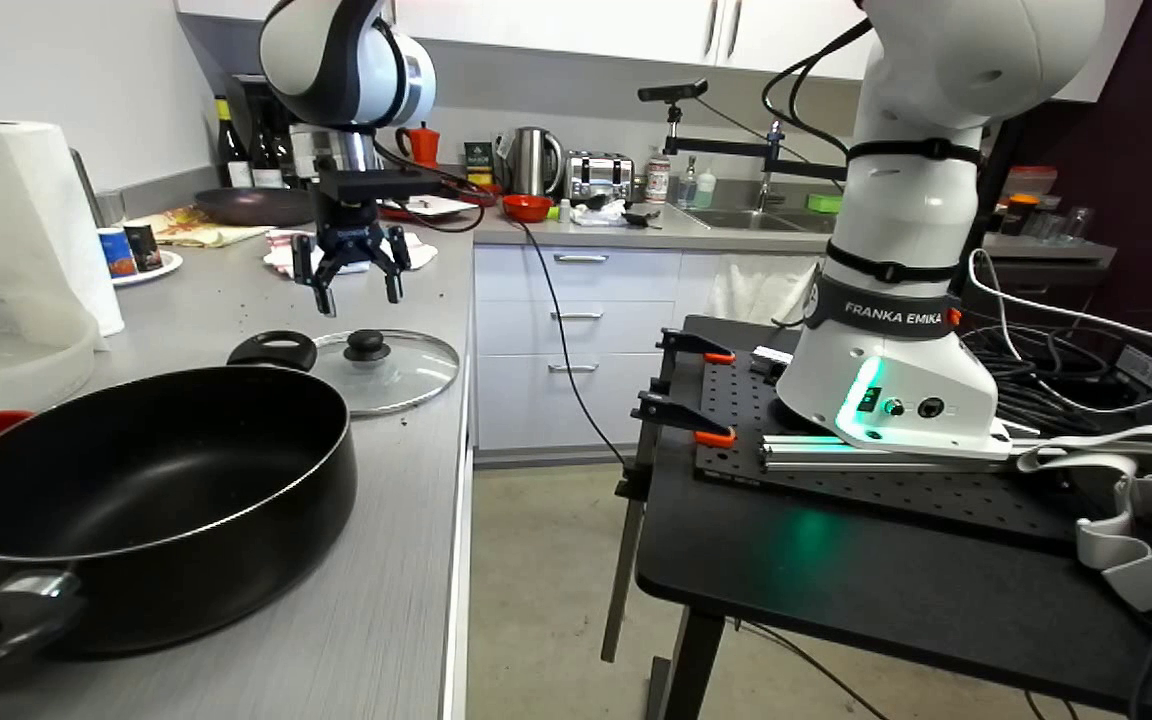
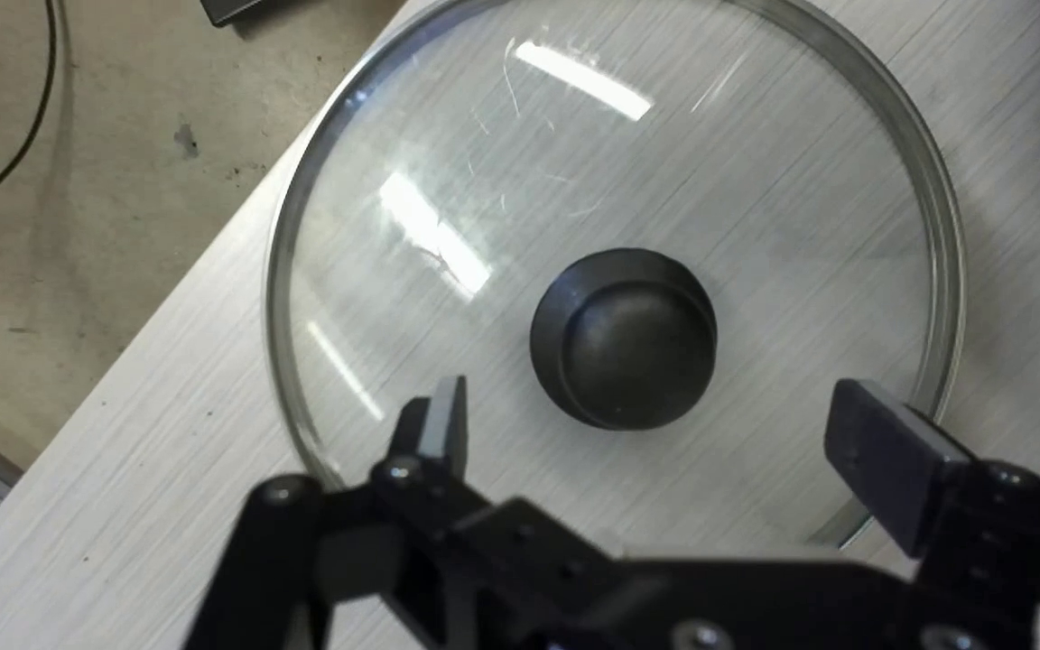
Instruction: Put the glass lid on the black pot and push the pot slightly back
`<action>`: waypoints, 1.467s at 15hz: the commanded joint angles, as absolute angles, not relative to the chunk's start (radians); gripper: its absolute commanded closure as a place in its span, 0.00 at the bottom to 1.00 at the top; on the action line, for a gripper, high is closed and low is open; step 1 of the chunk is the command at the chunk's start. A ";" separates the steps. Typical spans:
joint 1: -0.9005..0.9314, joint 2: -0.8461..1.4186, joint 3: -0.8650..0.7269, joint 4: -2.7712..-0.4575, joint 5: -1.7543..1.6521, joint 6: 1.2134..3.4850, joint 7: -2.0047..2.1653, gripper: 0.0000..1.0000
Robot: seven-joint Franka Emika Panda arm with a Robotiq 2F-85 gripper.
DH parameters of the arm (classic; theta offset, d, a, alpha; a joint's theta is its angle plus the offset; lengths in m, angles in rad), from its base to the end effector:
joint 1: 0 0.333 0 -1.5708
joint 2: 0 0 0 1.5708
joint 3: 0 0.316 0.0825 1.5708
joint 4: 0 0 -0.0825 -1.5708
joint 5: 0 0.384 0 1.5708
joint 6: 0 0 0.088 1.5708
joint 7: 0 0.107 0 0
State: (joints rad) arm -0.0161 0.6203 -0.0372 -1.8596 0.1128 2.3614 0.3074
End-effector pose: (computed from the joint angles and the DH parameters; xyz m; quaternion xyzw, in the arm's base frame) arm 0.6259 -0.0311 0.1735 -0.9739 0.2177 0.0614 0.0186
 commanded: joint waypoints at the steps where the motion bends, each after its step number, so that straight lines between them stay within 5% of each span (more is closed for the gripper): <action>1: -0.001 0.678 -0.049 -1.801 0.127 2.348 0.335 0.00; 15: -0.007 0.755 -0.043 -1.749 0.164 2.343 0.334 0.00; 16: -0.008 0.757 -0.043 -1.747 0.165 2.342 0.334 0.25; 22: -0.014 0.757 -0.042 -1.741 0.173 2.339 0.330 0.62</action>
